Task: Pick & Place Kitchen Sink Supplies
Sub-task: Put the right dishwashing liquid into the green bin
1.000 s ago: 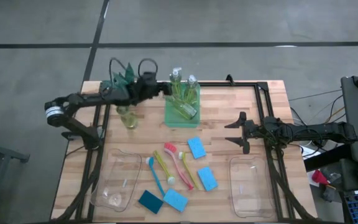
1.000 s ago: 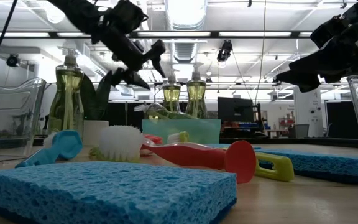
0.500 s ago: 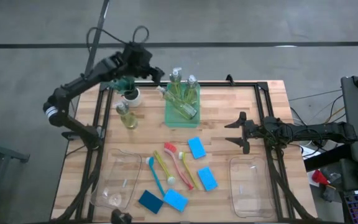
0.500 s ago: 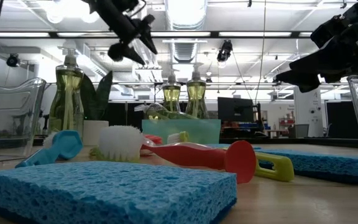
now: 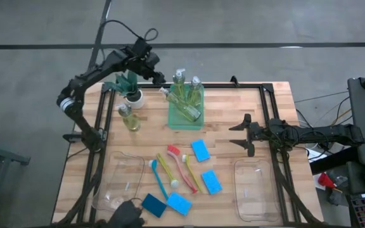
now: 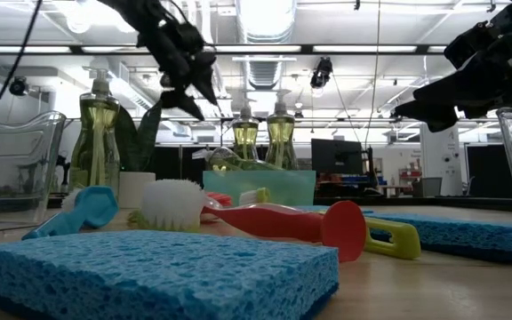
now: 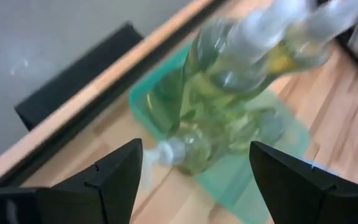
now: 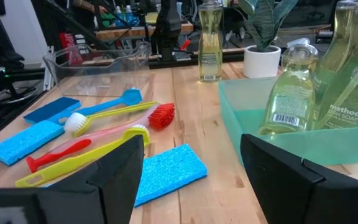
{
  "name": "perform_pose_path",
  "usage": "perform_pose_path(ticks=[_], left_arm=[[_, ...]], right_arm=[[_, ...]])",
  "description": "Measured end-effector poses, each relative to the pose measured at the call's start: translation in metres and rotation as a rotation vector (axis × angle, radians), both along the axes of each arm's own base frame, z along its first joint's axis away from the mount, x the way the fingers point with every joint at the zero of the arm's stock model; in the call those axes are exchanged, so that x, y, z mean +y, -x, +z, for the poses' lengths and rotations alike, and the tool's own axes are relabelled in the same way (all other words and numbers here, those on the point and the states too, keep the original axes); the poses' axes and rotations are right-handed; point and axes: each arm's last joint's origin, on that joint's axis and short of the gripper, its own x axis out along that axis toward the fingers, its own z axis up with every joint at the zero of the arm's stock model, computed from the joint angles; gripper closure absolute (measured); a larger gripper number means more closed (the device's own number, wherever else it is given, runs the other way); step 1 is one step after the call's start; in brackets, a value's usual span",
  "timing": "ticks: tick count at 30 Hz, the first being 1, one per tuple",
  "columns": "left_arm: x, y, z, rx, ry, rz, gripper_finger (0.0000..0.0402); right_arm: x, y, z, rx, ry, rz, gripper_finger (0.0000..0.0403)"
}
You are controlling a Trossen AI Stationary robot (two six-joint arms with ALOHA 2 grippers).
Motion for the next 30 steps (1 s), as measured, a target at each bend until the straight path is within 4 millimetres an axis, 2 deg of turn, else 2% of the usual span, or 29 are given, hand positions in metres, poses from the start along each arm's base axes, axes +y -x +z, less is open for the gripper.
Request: perform_pose_path(ticks=[6,16,26,30], left_arm=[[0.009,-0.007,-0.020,0.088,0.008,-0.002,0.0115],[0.019,-0.018,-0.057,0.179,0.120,-0.041,0.0115],[0.021,-0.020,-0.065,0.187,0.141,-0.082,0.0116],[0.021,-0.021,-0.066,0.179,0.148,-0.098,0.0136]], right_arm=[[0.000,0.000,0.000,0.000,0.002,0.000,0.0143],[0.000,0.000,0.000,0.000,0.001,0.000,0.0128],[0.000,0.000,0.000,0.000,0.002,0.000,0.0119],[0.000,0.000,0.000,0.000,0.002,0.000,0.0124]])
